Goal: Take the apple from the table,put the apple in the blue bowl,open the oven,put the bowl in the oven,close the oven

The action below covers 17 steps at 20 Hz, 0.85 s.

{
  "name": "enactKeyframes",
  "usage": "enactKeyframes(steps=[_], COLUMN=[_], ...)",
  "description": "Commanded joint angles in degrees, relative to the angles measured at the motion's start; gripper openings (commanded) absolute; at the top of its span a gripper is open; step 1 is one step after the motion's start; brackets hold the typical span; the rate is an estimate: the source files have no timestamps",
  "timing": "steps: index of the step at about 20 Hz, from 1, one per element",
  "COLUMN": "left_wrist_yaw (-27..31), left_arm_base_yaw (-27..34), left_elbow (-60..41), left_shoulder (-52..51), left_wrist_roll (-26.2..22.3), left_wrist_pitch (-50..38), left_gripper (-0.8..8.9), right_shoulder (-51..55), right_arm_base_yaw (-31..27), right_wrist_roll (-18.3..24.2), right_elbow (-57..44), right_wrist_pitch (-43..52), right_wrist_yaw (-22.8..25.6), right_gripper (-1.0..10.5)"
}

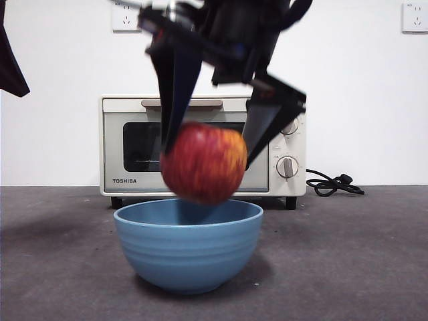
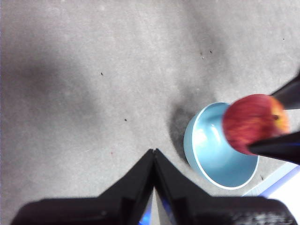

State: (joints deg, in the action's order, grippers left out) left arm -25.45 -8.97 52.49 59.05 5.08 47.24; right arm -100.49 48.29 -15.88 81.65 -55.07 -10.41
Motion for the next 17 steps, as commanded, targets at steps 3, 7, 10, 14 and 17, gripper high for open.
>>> enactKeyframes(steps=[3, 7, 10, 14, 17], left_wrist_yaw=[0.0, 0.02, 0.17, 0.17, 0.17], left_arm_base_yaw=[-0.13, -0.13, -0.13, -0.13, -0.13], left_elbow=[-0.17, -0.17, -0.17, -0.17, -0.17], left_shoulder=[0.11, 0.11, 0.11, 0.11, 0.11], left_wrist_roll=[-0.85, -1.97, -2.14, -2.16, -2.16], left_wrist_pitch=[-0.46, -0.5, -0.63, -0.66, -0.66], left_gripper=[-0.04, -0.04, -0.04, -0.04, -0.04], right_shoulder=[-5.09, -6.51, -6.51, -6.51, -6.51], right_arm_base_yaw=[0.13, 0.63, 1.01, 1.97, 2.05], right_wrist_roll=[-0.44, -0.72, -0.72, -0.68, -0.72], right_elbow=[0.15, 0.15, 0.15, 0.15, 0.15], right_wrist_pitch=[1.36, 1.73, 0.76, 1.25, 1.33], right_wrist_yaw=[-0.94, -1.84, -1.29, 0.13, 0.11], right_gripper=[0.0, 1.2, 5.0, 6.0, 6.0])
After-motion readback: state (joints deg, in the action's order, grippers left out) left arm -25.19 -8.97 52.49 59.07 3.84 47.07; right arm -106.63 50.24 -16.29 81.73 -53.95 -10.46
